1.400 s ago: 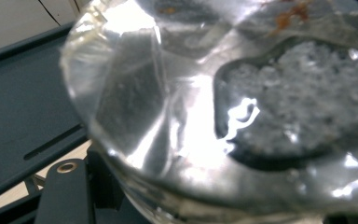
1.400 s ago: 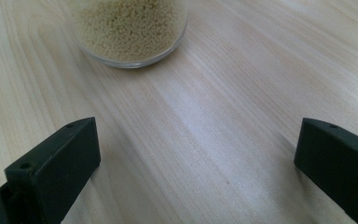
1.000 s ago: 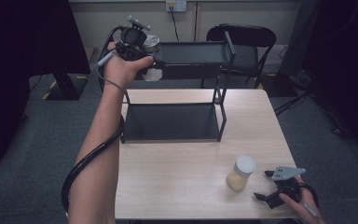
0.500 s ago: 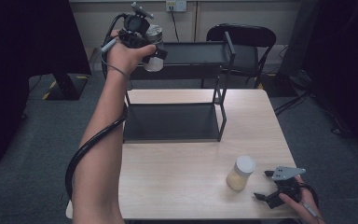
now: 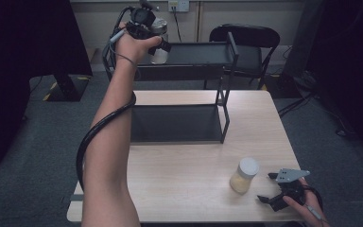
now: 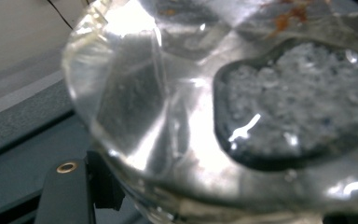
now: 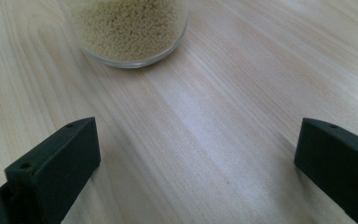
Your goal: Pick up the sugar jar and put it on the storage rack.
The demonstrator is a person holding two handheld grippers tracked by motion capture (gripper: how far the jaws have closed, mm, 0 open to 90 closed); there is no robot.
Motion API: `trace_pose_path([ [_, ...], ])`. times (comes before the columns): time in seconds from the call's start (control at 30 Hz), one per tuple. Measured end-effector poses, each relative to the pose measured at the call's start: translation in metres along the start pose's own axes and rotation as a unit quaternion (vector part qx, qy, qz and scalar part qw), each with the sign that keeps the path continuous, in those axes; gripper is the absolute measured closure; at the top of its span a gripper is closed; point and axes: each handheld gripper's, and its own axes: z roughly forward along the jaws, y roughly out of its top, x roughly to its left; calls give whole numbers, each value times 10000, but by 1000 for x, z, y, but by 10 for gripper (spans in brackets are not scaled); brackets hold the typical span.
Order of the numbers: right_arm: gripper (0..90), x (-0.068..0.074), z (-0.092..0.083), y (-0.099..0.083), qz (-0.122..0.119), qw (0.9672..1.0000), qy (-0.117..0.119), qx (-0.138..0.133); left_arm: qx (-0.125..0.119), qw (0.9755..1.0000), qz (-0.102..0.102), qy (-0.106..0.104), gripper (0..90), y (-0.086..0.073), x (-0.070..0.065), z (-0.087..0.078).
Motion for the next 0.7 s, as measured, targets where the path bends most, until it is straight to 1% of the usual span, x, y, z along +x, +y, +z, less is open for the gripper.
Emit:
trace_pose_path([
  [0.03, 0, 0, 0, 0, 0, 10000, 0, 0, 0, 10000, 0, 0, 310, 0, 0, 0],
  [0.13, 0, 0, 0, 0, -1, 10000, 0, 0, 9, 10000, -11, 24, 310, 5, 2, 9],
  [0.2, 0, 0, 0, 0, -1, 10000, 1, -1, 34, 10000, -15, 12, 310, 6, 3, 11],
  [0.3, 0, 0, 0, 0, -1, 10000, 0, -1, 39, 10000, -21, 21, 310, 7, 4, 19],
  [0.33, 0, 0, 0, 0, 0, 10000, 0, -1, 53, 10000, -49, 5, 310, 6, 6, 25],
  [0.4, 0, 0, 0, 0, -1, 10000, 1, -1, 47, 10000, -62, -7, 310, 5, 7, 29],
  [0.67, 0, 0, 0, 0, 0, 10000, 1, -1, 66, 10000, -68, 17, 310, 4, 9, 39],
  [0.7, 0, 0, 0, 0, 0, 10000, 1, -1, 32, 10000, -87, 14, 309, 3, 9, 39],
])
